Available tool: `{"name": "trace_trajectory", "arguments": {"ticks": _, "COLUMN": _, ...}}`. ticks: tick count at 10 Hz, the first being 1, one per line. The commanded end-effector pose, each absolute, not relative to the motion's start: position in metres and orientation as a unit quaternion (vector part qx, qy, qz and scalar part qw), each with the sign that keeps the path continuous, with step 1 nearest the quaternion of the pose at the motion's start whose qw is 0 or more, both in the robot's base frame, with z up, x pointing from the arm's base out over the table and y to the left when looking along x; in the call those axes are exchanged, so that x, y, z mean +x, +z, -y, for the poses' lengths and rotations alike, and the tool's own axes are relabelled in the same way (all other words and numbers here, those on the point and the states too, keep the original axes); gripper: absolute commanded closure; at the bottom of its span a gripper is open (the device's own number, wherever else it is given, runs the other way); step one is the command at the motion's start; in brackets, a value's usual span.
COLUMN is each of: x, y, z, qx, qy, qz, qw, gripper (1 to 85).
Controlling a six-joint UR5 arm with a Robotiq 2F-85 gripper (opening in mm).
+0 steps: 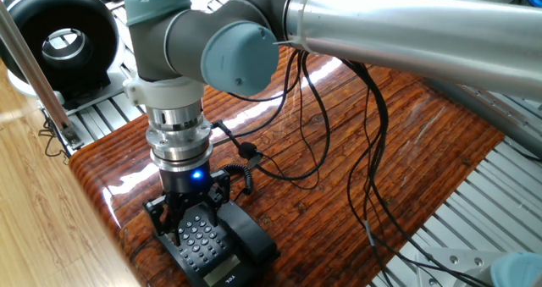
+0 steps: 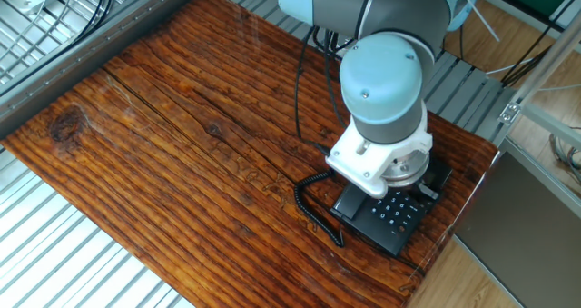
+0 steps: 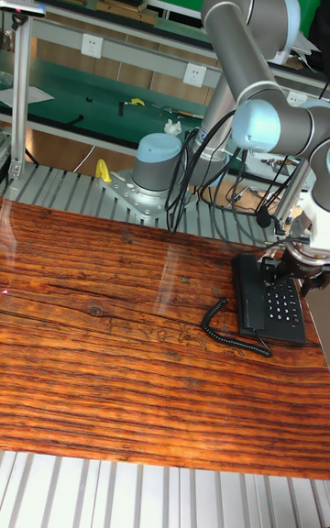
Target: Place the handset of the telephone on the corresponding phone cradle
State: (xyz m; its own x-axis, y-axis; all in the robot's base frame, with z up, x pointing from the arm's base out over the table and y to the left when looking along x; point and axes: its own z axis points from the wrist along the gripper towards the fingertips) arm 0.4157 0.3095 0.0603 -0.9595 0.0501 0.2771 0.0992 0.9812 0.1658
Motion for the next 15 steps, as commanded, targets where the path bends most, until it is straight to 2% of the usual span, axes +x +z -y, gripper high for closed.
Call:
{"name": "trace_trajectory", "arguments": {"ticks": 1, "x": 0.424, "y": 0.059, "z": -0.309, "qx": -0.034, "qy": -0.093, "qz": 0.986, "qw": 0.132, "gripper": 21.7}}
{"name": "trace_trajectory", "arguments": {"ticks": 12, "x": 0.438, "y": 0.045, "z": -0.308, "qx": -0.033, "qy": -0.074, "qz": 0.989, "qw": 0.125, "gripper": 21.7}}
{"name": "trace_trajectory", "arguments": {"ticks": 15, "x": 0.439, "y": 0.045, "z": -0.299, "qx": -0.028, "qy": -0.053, "qz": 0.99, "qw": 0.125, "gripper": 21.7}}
